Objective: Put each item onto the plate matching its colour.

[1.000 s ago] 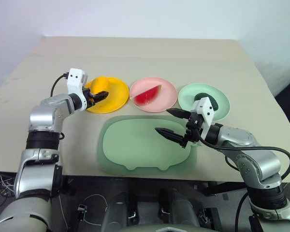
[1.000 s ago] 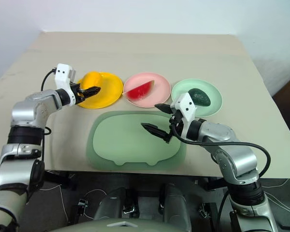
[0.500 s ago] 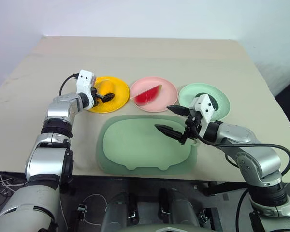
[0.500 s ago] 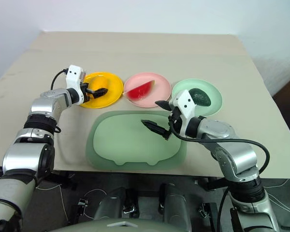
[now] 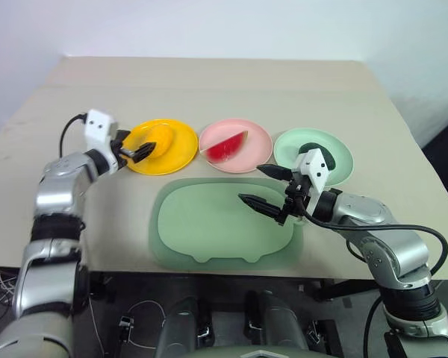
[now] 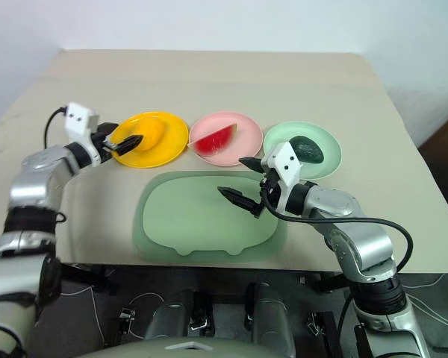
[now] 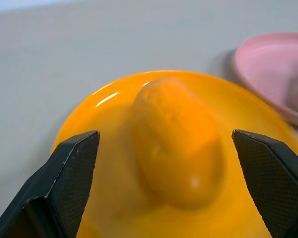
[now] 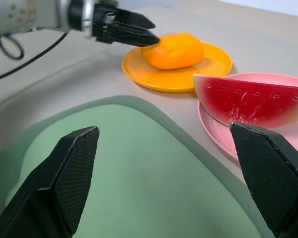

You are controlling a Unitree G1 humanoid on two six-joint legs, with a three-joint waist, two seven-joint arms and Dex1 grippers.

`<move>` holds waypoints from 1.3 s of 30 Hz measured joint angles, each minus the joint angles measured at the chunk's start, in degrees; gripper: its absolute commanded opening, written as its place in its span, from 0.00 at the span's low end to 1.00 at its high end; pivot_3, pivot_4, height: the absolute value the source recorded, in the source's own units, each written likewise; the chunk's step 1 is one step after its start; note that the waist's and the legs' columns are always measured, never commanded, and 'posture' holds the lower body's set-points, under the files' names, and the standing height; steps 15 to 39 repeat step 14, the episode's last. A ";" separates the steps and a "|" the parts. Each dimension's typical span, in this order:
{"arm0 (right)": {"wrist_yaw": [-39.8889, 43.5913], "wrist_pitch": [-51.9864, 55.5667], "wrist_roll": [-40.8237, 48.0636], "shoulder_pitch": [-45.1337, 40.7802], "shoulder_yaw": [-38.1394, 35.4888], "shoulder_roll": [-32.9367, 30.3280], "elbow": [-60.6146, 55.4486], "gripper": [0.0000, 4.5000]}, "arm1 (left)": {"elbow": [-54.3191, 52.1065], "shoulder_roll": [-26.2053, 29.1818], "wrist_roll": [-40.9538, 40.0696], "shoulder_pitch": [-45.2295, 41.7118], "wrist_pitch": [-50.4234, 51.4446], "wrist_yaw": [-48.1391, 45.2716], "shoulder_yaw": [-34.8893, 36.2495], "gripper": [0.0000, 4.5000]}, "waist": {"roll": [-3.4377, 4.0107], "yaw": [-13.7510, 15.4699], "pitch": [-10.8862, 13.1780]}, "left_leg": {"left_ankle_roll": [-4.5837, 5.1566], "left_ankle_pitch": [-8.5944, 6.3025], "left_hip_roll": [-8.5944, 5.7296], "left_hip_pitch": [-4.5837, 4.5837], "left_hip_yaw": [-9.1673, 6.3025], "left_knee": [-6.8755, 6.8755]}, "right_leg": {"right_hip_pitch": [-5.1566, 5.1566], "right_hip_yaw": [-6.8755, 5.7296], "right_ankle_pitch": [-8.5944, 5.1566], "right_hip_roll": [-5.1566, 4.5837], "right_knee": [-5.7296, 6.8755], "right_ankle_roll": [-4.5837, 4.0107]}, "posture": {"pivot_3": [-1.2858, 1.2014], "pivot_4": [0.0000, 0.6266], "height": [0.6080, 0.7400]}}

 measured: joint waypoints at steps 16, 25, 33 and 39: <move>-1.16 -0.87 3.39 3.26 -4.99 0.62 -1.16 1.00 | -25.23 4.36 -11.91 29.05 -2.02 -14.36 8.58 1.00 | 0.03 0.54 0.00 | 0.08 -0.09 -0.04 0.07 0.02 -0.35 | 0.32 -0.01 -0.03 0.02 -0.93 -0.07 | 0.52 0.24 0.67; -1.16 -0.87 3.39 3.26 -4.99 0.62 -1.16 1.00 | -25.23 4.36 -11.91 29.05 -2.02 -14.36 8.58 1.00 | 0.03 0.54 0.00 | 0.08 -0.09 -0.04 0.07 0.02 -0.35 | 0.32 -0.01 -0.03 0.02 -0.93 -0.07 | 0.52 0.24 0.67; -1.16 -0.87 3.39 3.26 -4.99 0.62 -1.16 1.00 | -25.23 4.36 -11.91 29.05 -2.02 -14.36 8.58 1.00 | 0.03 0.54 0.00 | 0.08 -0.09 -0.04 0.07 0.02 -0.35 | 0.32 -0.01 -0.03 0.02 -0.93 -0.07 | 0.52 0.24 0.67; -1.16 -0.87 3.39 3.26 -4.99 0.62 -1.16 1.00 | -25.23 4.36 -11.91 29.05 -2.02 -14.36 8.58 1.00 | 0.03 0.54 0.00 | 0.08 -0.09 -0.04 0.07 0.02 -0.35 | 0.32 -0.01 -0.03 0.02 -0.93 -0.07 | 0.52 0.24 0.67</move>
